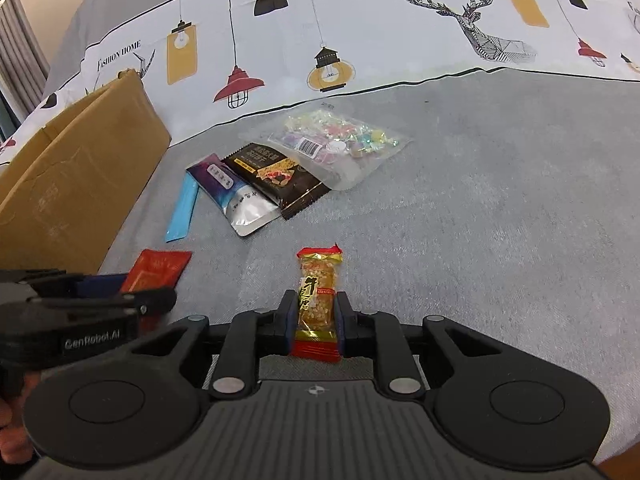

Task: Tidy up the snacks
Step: 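Grasp the red square packet with left tool while right tool grasps orange wafer, then carry both packets over the box and lower them inside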

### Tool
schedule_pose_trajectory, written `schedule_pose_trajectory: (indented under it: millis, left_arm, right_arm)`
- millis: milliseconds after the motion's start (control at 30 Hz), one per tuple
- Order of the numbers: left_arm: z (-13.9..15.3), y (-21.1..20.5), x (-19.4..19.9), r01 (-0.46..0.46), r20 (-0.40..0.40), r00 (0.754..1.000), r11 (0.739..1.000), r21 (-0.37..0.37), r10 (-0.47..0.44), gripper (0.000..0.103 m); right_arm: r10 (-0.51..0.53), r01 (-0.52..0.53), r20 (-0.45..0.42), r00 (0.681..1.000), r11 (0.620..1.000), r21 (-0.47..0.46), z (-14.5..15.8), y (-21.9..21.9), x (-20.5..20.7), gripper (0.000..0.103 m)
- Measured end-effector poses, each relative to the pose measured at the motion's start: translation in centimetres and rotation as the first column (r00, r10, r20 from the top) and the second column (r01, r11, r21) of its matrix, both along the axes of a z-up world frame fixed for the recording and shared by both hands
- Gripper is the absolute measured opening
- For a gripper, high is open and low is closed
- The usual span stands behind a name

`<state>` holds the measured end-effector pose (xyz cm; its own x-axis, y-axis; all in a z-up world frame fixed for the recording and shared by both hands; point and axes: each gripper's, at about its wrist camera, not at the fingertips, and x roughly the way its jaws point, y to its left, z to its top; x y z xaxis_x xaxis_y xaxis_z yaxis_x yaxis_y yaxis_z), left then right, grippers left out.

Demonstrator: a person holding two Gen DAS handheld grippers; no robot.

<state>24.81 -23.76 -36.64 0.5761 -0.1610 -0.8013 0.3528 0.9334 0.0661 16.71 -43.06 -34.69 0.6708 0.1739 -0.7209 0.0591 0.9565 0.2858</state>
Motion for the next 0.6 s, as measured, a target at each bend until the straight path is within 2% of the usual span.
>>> schedule_pose_trajectory:
  millis: [167, 233, 367, 433, 600]
  left_arm:
    - [1.2, -0.4, -0.2, -0.019, -0.091, 0.996, 0.997, -0.076, 0.012, 0.043]
    - [2.5, -0.6, -0.7, -0.009, -0.096, 0.995, 0.995, -0.098, 0.0, 0.043]
    - [6.3, -0.4, -1.6, 0.028, -0.054, 0.998, 0.989, -0.143, -0.036, 0.043]
    - [8.4, 0.3, -2.1, 0.036, -0.025, 0.999, 0.984, -0.172, -0.04, 0.043]
    - [13.4, 3.7, -3.6, 0.052, 0.07, 0.997, 0.968, -0.244, -0.036, 0.043]
  right_arm:
    - [-0.021, 0.021, -0.013, 1.0, 1.0, 0.002, 0.6, -0.1, 0.4, 0.018]
    - [-0.031, 0.031, -0.003, 1.0, 1.0, 0.001, 1.3, -0.2, 0.3, 0.017]
    - [-0.055, 0.055, 0.065, 0.996, 0.998, 0.002, 4.2, -0.4, -1.1, 0.017]
    - [-0.077, 0.074, 0.092, 0.993, 0.997, 0.036, 5.5, -0.2, -2.2, 0.017]
    - [-0.088, 0.078, 0.182, 0.979, 0.995, 0.062, 9.8, 3.2, -4.4, 0.017]
